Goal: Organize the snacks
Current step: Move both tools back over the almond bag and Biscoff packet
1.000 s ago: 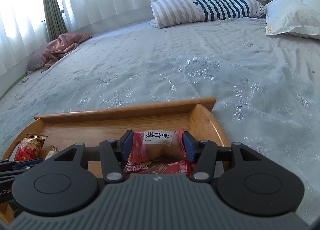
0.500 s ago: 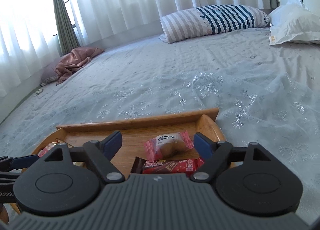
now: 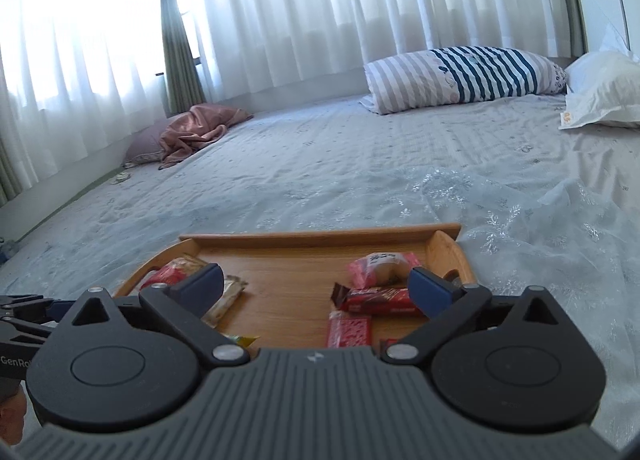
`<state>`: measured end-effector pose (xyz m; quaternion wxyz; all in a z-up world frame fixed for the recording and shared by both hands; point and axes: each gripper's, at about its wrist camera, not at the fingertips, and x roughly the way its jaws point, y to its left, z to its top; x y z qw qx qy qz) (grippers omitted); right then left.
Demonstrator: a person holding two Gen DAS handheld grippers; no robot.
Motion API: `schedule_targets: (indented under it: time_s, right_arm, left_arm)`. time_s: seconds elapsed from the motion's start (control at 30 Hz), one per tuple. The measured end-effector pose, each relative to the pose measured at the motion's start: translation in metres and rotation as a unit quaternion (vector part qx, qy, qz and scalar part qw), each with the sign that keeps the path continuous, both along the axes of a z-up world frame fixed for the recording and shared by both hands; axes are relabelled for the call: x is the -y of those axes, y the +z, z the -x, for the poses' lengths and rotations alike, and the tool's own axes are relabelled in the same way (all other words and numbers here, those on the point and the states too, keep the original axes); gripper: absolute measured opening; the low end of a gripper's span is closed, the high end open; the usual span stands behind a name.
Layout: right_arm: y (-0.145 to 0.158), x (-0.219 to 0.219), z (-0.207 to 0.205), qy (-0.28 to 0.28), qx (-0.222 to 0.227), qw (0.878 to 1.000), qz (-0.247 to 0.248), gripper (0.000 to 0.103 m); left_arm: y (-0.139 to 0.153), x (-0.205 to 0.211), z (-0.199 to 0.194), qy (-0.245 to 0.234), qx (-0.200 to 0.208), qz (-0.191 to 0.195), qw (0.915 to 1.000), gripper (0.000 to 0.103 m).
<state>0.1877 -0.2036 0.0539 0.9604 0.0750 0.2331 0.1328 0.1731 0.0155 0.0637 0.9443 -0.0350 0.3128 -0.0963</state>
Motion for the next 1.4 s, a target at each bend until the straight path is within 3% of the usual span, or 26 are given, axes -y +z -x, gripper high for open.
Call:
schedule_targets:
  time_s: [0.27, 0.43, 1.03, 1.27, 1.4]
  right_arm:
    - [-0.004, -0.018, 0.034, 0.022, 0.016, 0.999, 0.027, 0.103]
    - [-0.007, -0.026, 0.049, 0.033, 0.022, 0.998, 0.045, 0.103]
    - [-0.017, -0.04, 0.089, 0.053, 0.019, 0.997, 0.062, 0.103]
    - [-0.029, -0.047, 0.103, 0.057, 0.015, 0.995, 0.084, 0.103]
    - [-0.038, -0.052, 0.107, 0.053, 0.005, 0.994, 0.098, 0.103]
  left_arm:
    - [-0.001, -0.002, 0.031, -0.003, 0.003, -0.013, 0.9999, 0.095]
    - [0.002, -0.007, 0.043, -0.009, -0.01, 0.0, 0.9999, 0.095]
    - [0.022, -0.013, 0.095, 0.002, -0.007, -0.003, 1.0, 0.098]
    - [0.003, -0.011, 0.107, 0.016, -0.02, -0.046, 0.9986, 0.099]
    - [-0.012, -0.015, 0.1, 0.023, -0.036, -0.035, 0.9985, 0.098]
